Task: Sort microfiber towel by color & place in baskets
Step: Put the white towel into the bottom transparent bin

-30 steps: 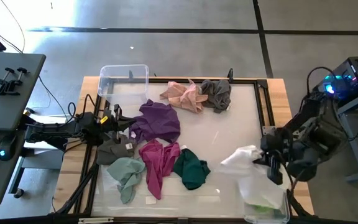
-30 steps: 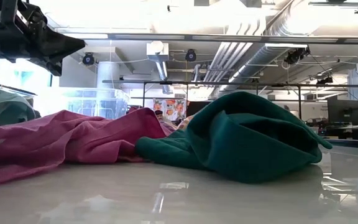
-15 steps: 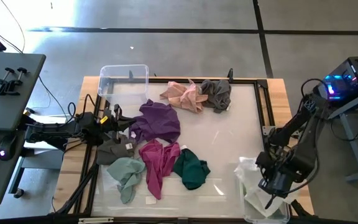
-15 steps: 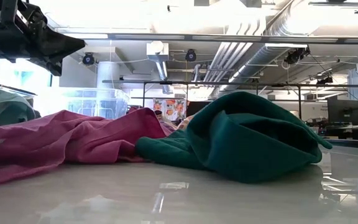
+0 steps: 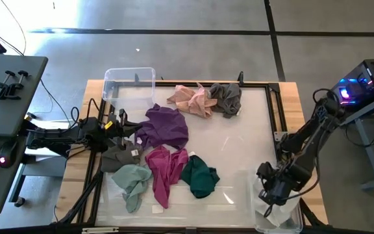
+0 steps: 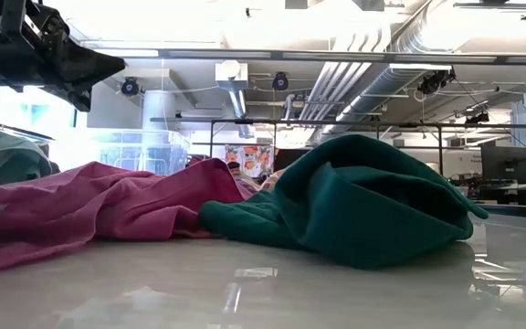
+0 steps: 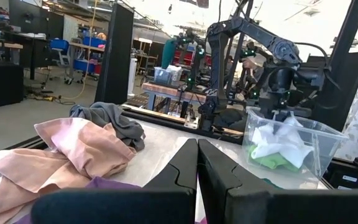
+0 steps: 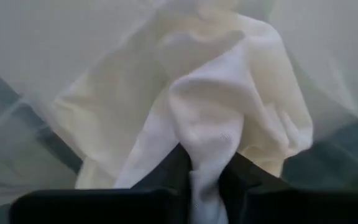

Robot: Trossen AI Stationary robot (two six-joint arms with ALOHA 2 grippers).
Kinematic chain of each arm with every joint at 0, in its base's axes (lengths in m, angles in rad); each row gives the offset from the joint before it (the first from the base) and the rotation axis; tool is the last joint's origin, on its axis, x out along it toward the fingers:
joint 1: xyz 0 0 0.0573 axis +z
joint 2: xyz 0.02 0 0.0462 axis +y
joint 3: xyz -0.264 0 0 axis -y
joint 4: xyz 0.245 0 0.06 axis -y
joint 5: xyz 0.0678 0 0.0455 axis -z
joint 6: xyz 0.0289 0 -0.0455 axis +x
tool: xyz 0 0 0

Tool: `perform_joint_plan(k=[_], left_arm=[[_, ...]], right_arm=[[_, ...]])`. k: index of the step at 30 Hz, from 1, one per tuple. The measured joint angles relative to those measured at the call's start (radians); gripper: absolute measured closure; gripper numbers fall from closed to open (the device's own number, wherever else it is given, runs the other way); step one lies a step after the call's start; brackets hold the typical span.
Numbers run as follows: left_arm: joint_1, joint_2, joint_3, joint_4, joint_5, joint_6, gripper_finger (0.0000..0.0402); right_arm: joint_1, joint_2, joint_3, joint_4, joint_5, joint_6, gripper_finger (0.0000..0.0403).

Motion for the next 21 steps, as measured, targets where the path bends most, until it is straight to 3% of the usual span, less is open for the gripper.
perform_joint_plan(k=[6,11,15,21], left_arm=[[0.0,0.0,0.0,0.0,-0.001,0.0,0.0401],[0.0,0.0,0.0,0.0,-0.007,0.0,0.0401],[0.0,0.0,0.0,0.001,-0.007,0.0,0.0401],[0.0,0.0,0.0,0.001,-0.007,0.0,0.0401]], right_arm=[[-0.039,-0.008,-0.004,0.048,0.001,-0.04,0.0265],[-0.067,-0.016,0.043,0.038,-0.061,-0.063,0.0216],[-0.061,-0.016,0.118,0.017,-0.072,-0.058,0.021],[-0.022,-0.016,0.288,-0.152,-0.069,0.066,0.0238]])
